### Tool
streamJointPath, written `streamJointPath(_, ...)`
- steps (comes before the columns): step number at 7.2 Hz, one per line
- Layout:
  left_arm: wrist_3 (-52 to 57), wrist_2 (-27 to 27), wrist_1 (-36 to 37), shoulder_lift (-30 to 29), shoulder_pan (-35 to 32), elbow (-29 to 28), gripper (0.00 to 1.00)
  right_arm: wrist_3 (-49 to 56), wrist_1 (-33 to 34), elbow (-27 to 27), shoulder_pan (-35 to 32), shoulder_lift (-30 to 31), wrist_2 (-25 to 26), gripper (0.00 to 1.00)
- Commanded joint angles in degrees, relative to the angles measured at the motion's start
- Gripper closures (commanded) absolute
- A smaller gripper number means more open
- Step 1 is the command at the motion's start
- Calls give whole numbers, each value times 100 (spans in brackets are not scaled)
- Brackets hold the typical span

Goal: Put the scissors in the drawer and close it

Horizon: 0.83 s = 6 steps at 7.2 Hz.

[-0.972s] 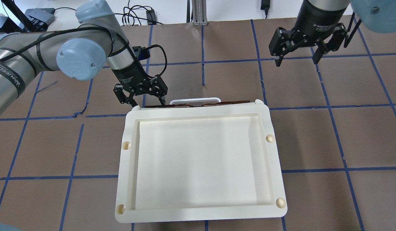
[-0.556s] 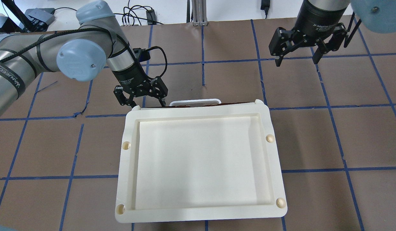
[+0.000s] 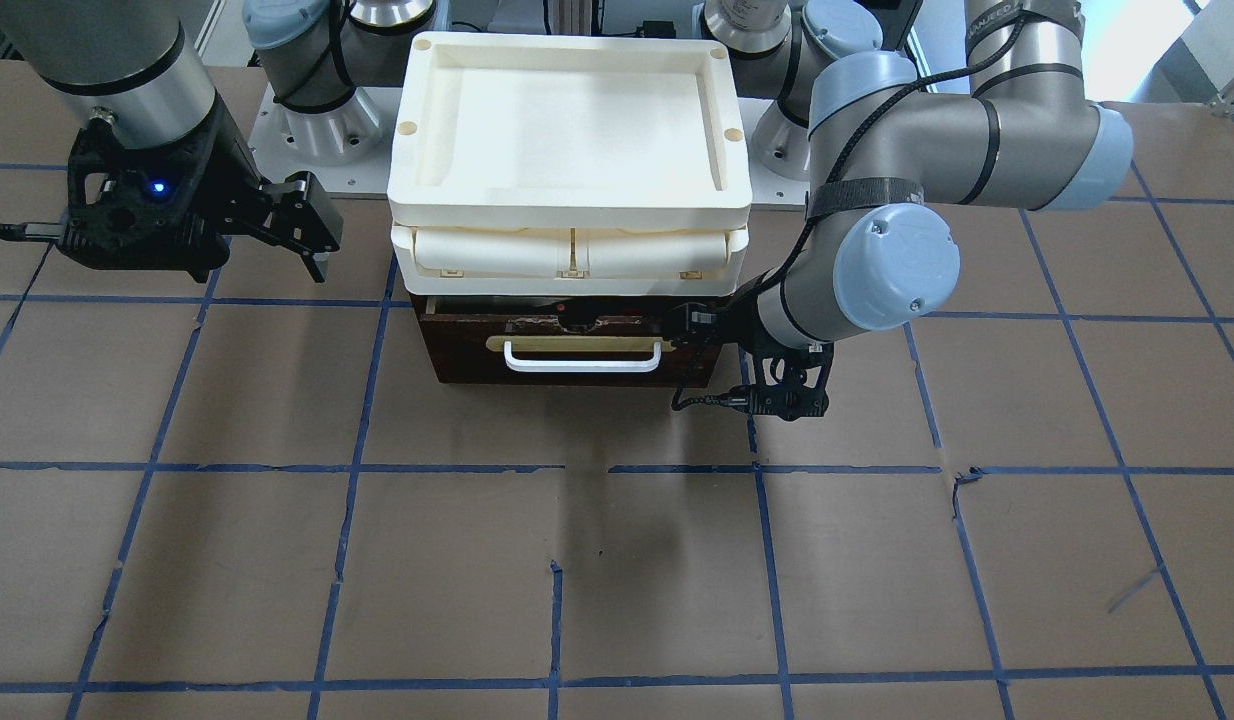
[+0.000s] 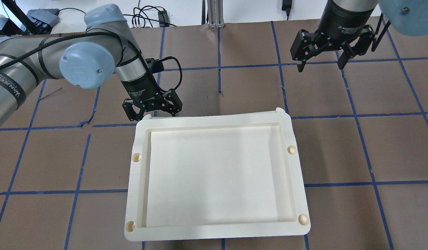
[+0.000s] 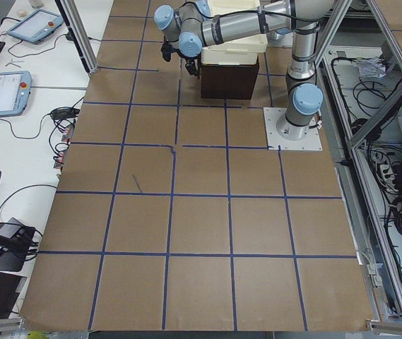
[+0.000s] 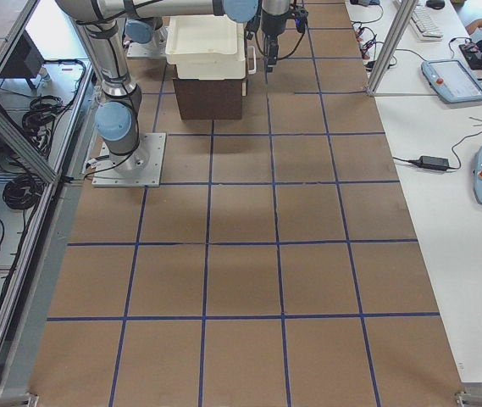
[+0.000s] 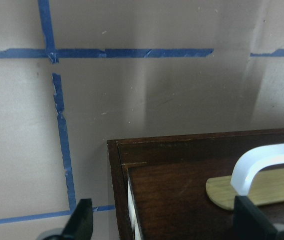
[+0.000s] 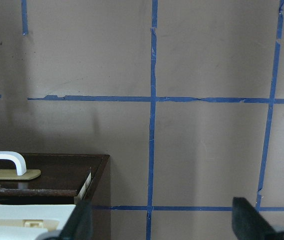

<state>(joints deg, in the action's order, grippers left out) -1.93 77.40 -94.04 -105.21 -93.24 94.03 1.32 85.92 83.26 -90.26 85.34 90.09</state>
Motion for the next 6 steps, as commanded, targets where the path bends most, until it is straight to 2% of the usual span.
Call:
streamJointPath(1,-87,-5,-97,9,-37,2,0,0,-5,6,9,0,0,0)
streamJointPath(2,-27,-5,-19,9,-28,-111,0,9,3,-2,0,0,0,0)
streamJointPath(4,-9,82,629,36,16,-418,0,26,4,6,9,0,0,0)
streamJointPath(6,9,896,790,97,25,-875,0,26,4,6,9,0,0,0)
